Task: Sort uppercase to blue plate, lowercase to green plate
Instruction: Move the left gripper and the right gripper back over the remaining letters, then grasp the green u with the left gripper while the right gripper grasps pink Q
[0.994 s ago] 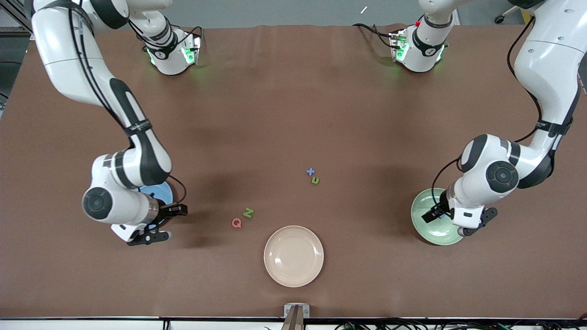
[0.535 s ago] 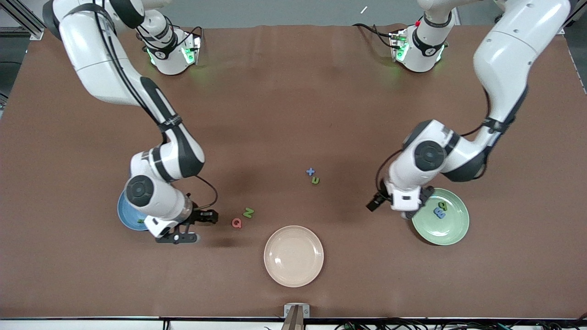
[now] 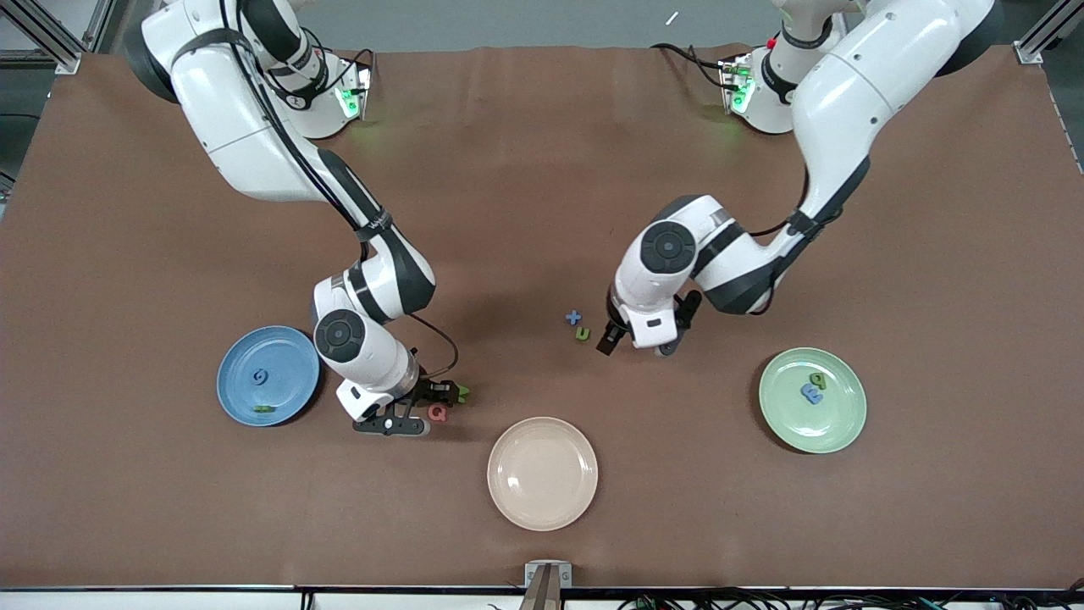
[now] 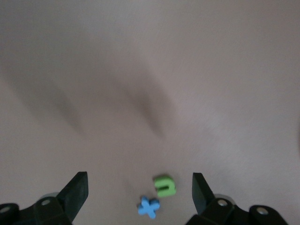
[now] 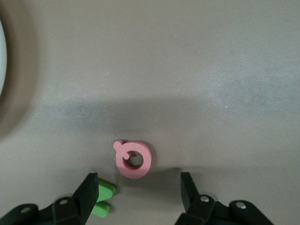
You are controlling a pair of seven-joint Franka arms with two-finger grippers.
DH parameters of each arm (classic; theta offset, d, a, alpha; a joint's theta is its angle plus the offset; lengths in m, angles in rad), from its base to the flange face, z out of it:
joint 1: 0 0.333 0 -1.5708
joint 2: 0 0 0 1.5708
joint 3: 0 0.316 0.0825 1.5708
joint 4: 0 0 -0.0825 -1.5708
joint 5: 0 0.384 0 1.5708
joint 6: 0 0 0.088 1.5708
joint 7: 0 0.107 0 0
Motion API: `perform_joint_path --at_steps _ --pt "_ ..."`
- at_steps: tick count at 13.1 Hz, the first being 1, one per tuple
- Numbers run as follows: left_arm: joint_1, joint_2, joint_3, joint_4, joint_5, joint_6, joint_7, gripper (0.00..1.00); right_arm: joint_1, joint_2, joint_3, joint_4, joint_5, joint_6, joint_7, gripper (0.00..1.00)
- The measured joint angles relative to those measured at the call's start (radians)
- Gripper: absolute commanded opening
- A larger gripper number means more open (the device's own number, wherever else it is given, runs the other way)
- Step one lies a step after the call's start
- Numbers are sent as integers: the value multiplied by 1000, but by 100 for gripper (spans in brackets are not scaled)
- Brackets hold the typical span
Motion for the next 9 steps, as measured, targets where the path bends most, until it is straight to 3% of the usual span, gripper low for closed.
perform_joint_path --at_steps 5,9 --pt "-189 33 154 31 -1 68 -149 86 31 13 -32 3 -3 32 2 58" --pt "-217 51 178 65 -1 83 -187 83 54 14 -59 4 -10 35 2 49"
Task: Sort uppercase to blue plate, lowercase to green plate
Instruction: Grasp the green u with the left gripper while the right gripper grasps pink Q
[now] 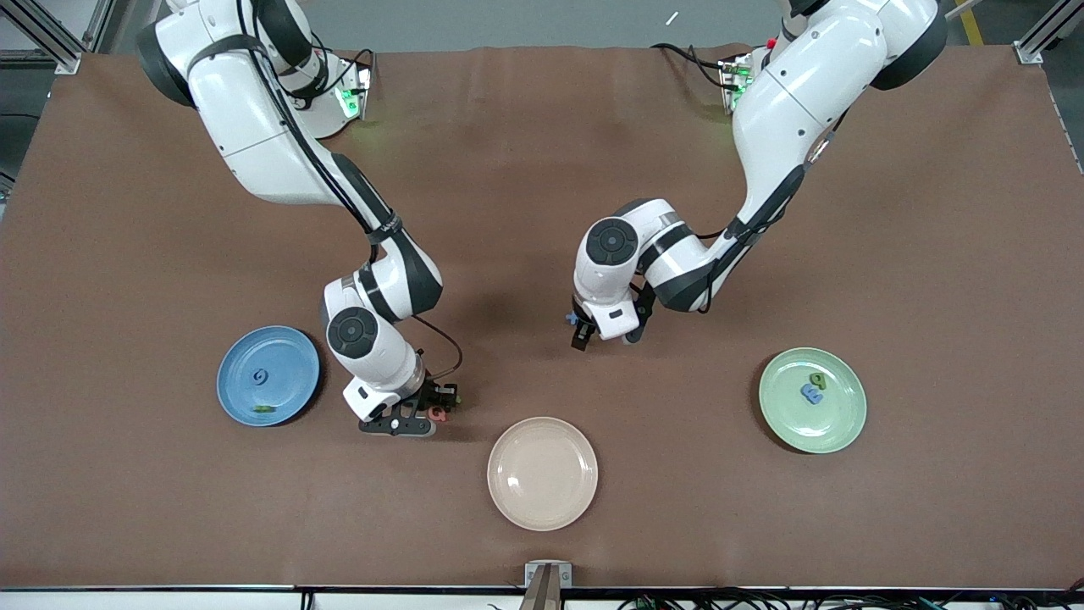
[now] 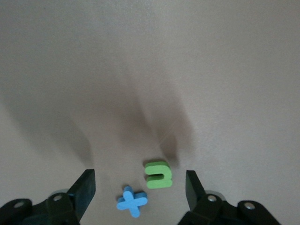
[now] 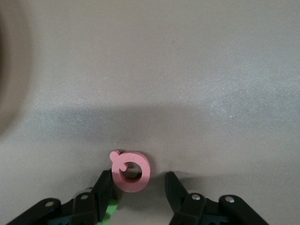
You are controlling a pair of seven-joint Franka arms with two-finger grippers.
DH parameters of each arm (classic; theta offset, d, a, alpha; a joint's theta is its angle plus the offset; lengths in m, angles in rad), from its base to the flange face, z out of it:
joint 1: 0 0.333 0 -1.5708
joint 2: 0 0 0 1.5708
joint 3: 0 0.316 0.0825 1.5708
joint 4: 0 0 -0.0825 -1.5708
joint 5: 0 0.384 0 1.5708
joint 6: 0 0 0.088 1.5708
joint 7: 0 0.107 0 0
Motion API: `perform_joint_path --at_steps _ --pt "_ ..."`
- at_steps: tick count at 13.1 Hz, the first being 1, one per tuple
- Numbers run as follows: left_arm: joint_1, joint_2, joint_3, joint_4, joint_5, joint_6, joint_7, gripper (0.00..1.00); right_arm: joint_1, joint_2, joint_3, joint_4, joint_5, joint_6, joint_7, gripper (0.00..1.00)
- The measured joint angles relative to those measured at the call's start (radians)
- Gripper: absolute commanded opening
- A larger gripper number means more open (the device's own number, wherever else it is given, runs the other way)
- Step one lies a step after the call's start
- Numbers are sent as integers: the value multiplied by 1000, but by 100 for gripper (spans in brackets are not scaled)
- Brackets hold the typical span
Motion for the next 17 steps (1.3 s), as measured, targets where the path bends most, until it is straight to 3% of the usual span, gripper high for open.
perform_joint_path --at_steps 7,8,11,12,17 --pt "-47 31 54 34 0 41 -24 72 4 0 -2 7 -5 1 0 18" --pt "-56 37 65 35 0 51 -24 64 4 0 -3 7 -5 1 0 15" --pt "-73 46 77 46 0 60 -23 8 -4 0 -23 19 -8 -6 -8 15" --pt "-79 46 81 49 1 60 -22 0 -17 -1 -30 30 -13 -24 -27 15" --pt "-62 39 95 67 35 56 31 0 -154 -38 -35 62 -14 -228 -275 15"
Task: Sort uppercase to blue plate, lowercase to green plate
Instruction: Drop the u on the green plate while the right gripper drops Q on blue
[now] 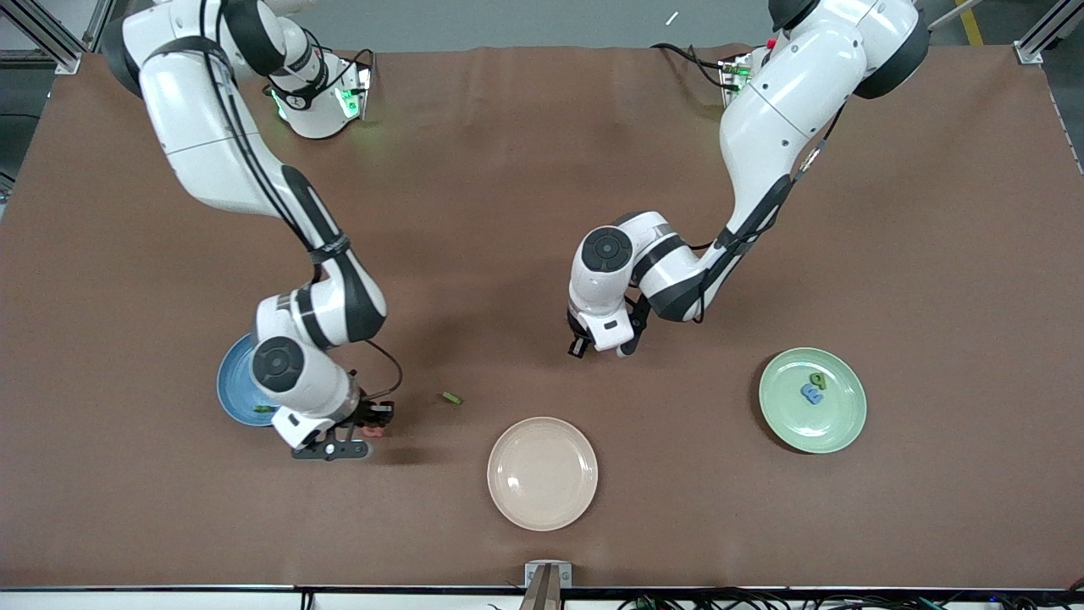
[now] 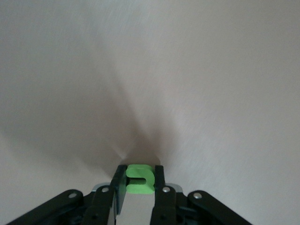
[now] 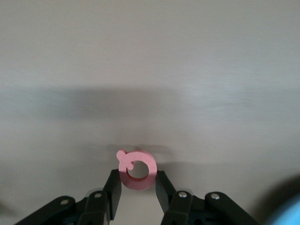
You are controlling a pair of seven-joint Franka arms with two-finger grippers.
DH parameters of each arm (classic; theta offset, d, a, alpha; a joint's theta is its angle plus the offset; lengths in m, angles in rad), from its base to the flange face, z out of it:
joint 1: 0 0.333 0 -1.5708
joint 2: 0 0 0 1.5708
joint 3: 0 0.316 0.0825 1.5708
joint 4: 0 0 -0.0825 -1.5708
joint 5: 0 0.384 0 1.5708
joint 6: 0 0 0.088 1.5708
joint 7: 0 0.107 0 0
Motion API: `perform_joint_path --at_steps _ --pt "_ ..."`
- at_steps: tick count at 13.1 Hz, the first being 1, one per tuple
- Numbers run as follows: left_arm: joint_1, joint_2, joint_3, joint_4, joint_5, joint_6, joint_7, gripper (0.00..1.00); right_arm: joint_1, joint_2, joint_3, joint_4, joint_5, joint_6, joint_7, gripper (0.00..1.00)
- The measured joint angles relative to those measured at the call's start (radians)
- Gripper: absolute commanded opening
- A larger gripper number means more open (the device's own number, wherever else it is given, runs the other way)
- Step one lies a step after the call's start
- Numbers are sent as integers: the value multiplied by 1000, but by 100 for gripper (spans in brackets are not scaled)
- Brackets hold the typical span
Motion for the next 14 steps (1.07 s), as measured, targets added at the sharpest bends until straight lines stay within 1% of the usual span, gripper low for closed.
perform_joint_path --at_steps 1,4,6,8,9,10,11,12,13,14 --pt "21 -7 2 4 7 -23 38 0 -28 -16 0 2 1 -51 -56 15" --pt "103 -67 0 7 9 -149 257 0 -101 -65 2 3 3 -180 -204 17" --pt "162 -105 -4 5 9 -192 402 0 -130 -77 4 2 6 -243 -280 19" --pt "228 -121 -11 -1 8 -230 560 0 -143 -76 4 -4 7 -300 -329 21" --pt "265 -121 -15 -5 8 -243 630 0 -147 -76 4 -10 7 -323 -355 26" --pt "302 -122 -18 -9 8 -260 708 0 -153 -76 4 -18 7 -338 -381 36" --pt "338 -122 -21 -11 8 -285 783 0 -162 -75 4 -27 7 -342 -404 59" --pt "375 -122 -23 -12 8 -304 854 0 -174 -74 4 -32 7 -343 -423 66" --pt "411 -123 -24 -16 8 -313 921 0 -183 -73 4 -36 7 -343 -435 68" --pt "445 -124 -26 -21 8 -315 975 0 -188 -73 4 -37 7 -342 -440 74"
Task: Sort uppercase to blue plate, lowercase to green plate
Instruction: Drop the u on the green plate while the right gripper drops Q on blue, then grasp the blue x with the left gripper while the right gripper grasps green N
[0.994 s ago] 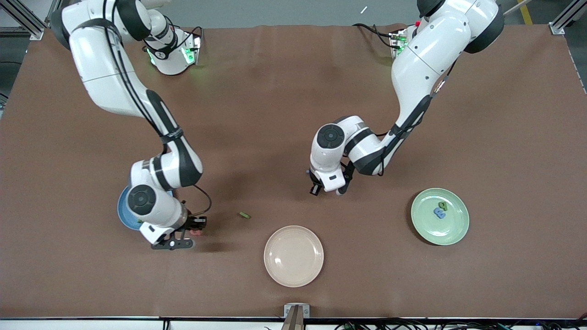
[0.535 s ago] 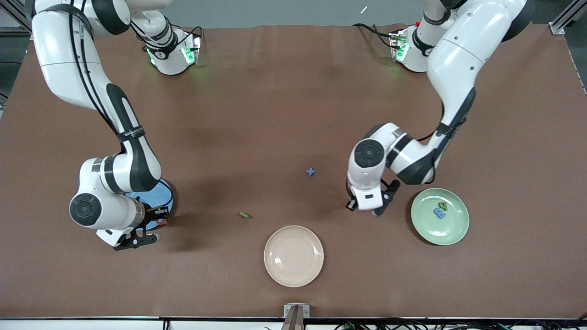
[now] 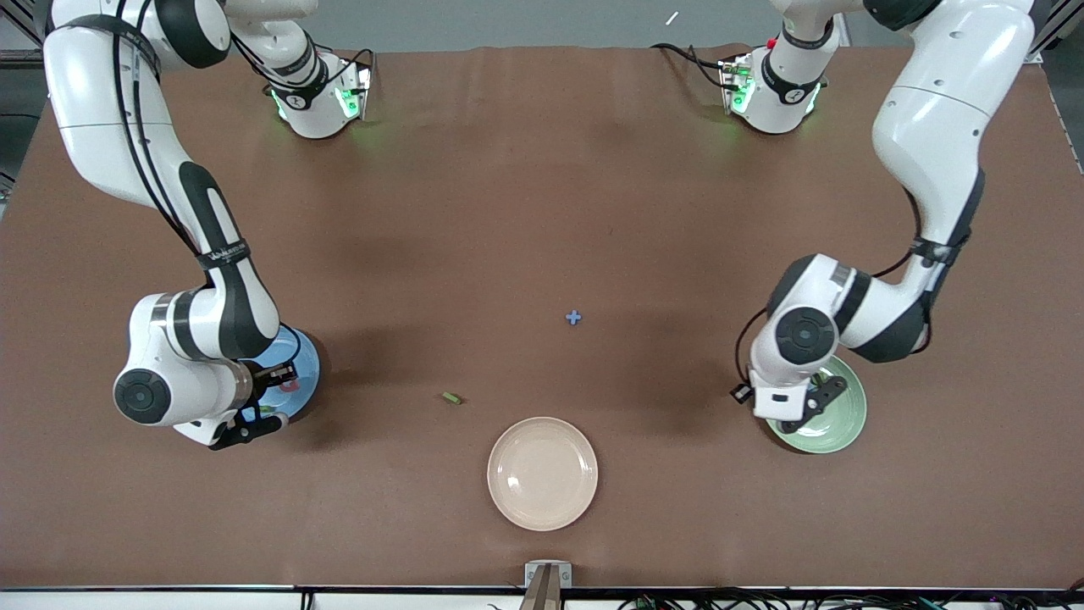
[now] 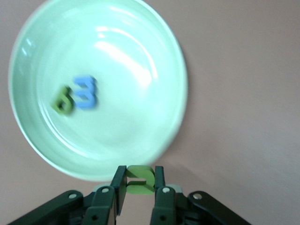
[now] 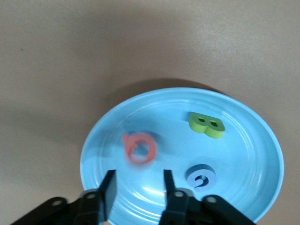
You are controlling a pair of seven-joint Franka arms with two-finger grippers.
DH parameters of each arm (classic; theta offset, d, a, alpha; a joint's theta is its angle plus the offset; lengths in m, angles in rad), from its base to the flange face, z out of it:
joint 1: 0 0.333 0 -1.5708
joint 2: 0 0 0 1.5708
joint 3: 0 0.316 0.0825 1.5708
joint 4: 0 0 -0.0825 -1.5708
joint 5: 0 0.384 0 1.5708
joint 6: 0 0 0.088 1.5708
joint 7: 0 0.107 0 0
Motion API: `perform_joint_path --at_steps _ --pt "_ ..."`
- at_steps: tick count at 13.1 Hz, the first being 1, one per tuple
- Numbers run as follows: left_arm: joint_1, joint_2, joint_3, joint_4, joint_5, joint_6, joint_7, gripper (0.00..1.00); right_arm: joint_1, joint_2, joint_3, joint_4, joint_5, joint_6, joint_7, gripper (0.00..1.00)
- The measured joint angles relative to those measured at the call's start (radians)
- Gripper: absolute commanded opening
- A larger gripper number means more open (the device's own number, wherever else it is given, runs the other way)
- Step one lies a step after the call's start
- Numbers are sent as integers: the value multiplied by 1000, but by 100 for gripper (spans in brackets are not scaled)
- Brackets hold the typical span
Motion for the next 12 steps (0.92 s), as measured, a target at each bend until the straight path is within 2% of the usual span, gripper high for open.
perform_joint_path --at_steps 1,2,3,4,5,6,9,12 --pt "29 -1 -1 -4 0 -1 48 1 0 0 2 0 0 2 -1 76" --pt "59 -3 -2 -9 0 -3 98 6 2 0 7 2 0 5 0 76" --pt "84 -4 -2 -14 0 -3 133 25 6 -1 14 6 0 9 0 76" --pt "104 -4 -3 -21 0 -3 153 49 17 -1 20 16 1 12 0 76" --pt "114 -4 -3 -25 0 -3 159 94 36 -2 23 31 4 14 8 76" --pt "117 -4 -3 -27 0 -3 160 100 62 -3 24 47 12 14 34 76" --pt "124 -9 -28 -27 -1 -6 159 100 148 -3 26 60 52 60 153 76" --pt "128 -14 -108 -30 -8 -32 91 97 232 0 27 60 66 137 337 76"
